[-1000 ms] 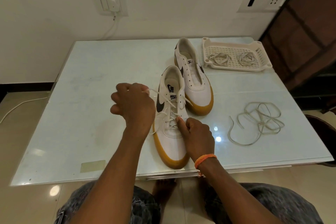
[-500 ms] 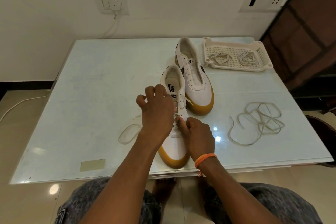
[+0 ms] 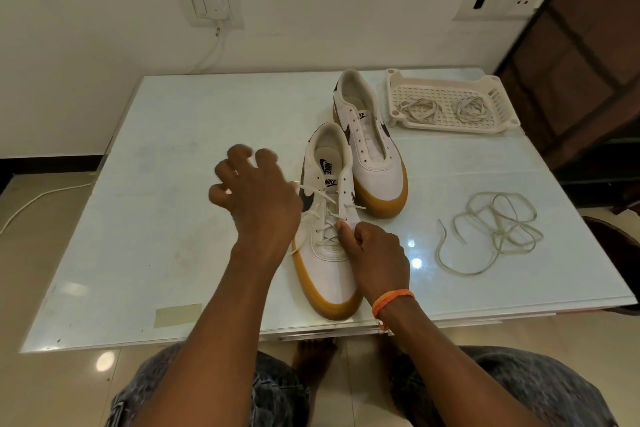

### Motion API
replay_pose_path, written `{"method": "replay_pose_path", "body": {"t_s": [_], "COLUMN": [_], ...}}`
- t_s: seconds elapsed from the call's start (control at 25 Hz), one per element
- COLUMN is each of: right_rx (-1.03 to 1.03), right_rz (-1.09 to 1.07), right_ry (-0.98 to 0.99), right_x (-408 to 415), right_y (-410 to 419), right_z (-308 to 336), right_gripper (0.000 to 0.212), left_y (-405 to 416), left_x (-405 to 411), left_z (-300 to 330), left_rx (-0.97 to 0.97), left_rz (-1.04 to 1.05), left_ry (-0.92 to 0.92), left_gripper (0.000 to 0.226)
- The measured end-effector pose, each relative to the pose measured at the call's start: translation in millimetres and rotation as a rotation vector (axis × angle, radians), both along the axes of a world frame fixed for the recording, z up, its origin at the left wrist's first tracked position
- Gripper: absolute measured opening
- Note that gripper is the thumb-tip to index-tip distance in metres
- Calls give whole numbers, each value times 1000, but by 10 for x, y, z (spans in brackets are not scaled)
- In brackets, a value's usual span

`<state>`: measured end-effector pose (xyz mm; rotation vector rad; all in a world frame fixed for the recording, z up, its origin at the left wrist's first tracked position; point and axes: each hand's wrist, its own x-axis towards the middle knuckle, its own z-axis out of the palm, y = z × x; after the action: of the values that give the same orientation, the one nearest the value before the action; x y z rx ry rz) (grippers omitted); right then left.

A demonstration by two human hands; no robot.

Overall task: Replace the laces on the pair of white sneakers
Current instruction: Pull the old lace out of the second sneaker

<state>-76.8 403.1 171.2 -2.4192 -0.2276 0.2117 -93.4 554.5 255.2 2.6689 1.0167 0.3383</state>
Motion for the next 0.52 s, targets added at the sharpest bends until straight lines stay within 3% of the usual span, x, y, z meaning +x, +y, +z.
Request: {"method": "replay_pose_path", "body": {"t_s": [0.2,0.52], "right_rx": [7,-23], "right_rz": [-6,-4], "right_ry": [-1,32], "right_x": [-5,-7], "right_y": [-3,0], "right_z": [8,52], "right_gripper": [48,44], "left_y": [-267,-343], "left_x": [44,46], "left_z": [-175,-217], "left_rx": [155,160], "left_rz": [-441,-416], "left_ry": [110,173], "left_gripper": [32,33]}}
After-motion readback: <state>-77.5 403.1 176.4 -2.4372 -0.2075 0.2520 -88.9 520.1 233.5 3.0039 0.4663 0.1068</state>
